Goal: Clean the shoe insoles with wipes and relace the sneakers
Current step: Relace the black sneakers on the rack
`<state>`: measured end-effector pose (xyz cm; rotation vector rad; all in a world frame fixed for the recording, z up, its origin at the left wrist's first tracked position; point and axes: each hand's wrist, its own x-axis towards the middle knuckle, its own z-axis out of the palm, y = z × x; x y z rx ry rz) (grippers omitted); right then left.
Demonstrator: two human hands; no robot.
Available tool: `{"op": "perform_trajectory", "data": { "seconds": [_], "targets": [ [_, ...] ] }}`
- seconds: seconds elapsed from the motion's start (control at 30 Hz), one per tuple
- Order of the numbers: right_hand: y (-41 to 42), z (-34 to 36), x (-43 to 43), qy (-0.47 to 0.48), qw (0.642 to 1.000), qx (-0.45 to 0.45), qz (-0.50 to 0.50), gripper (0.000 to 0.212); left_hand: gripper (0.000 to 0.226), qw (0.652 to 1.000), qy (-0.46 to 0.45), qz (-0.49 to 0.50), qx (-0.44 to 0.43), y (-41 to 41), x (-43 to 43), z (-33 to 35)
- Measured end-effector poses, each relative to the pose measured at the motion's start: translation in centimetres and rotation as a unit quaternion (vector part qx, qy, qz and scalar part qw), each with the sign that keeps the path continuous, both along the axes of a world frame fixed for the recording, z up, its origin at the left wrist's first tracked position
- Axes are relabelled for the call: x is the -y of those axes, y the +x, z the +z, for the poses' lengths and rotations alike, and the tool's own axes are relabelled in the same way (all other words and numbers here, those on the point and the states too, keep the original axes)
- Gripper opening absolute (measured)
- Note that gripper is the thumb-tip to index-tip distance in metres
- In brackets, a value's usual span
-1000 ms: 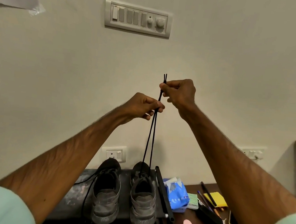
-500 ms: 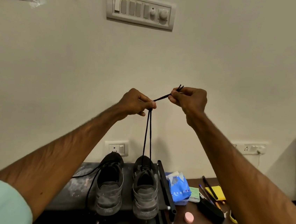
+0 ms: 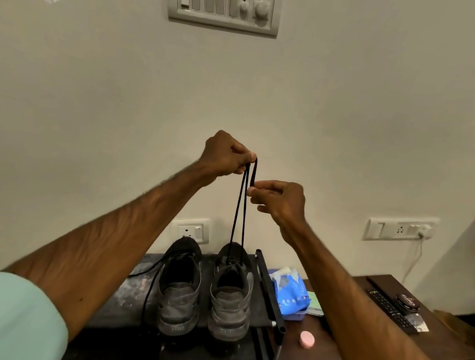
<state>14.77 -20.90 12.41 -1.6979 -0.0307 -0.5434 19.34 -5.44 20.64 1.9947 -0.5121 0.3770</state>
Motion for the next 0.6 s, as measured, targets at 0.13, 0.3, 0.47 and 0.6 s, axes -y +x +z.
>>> {"op": "perform_trajectory", "data": {
  "seconds": [0.13,0.3,0.47,0.6],
  "targets": [
    [0.4,-0.5,-0.5,-0.053,0.998,0.023,-0.028,0.022,0.013,1.000,0.010,0.009,0.021,-0.3,0.6,-0.1],
    [1.0,-0.5,-1.0,-0.103,0.993,0.046,-0.037,0.018,0.013,1.000,-0.001,0.019,0.020,-0.5,1.2,-0.5],
    [0.8,-0.5,-1.2,-0.091,0.995,0.038,-0.010,0.021,0.011,0.999,-0.016,0.032,0.001,-0.4,1.2,-0.6],
    [0.8,-0.9,-1.6,-0.068,0.997,0.036,0.012,0.025,0.012,0.999,-0.039,0.023,-0.026,0.0,1.0,-0.8]
  ]
}}
